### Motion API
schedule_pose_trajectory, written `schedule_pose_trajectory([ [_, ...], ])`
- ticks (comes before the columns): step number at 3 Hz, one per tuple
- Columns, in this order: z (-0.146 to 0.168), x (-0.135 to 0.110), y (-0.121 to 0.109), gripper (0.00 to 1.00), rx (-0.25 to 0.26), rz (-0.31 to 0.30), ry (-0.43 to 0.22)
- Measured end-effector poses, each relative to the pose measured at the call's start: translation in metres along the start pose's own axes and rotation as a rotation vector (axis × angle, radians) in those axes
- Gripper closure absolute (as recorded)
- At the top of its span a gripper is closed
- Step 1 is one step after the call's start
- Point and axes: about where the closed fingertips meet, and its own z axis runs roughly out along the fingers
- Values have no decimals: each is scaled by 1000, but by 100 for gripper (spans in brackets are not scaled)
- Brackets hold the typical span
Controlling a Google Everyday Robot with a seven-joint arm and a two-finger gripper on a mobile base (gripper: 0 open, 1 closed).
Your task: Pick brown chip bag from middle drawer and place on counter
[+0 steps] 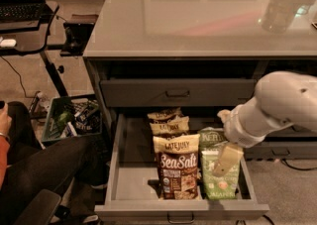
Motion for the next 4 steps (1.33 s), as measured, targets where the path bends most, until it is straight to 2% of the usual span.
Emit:
schedule_pose_trajectory([
  [2,118,-18,-2,0,-119,-116,-105],
  [3,163,-24,-8,0,-159,-150,-132],
  [4,188,-31,-21,0,-167,-150,-147],
])
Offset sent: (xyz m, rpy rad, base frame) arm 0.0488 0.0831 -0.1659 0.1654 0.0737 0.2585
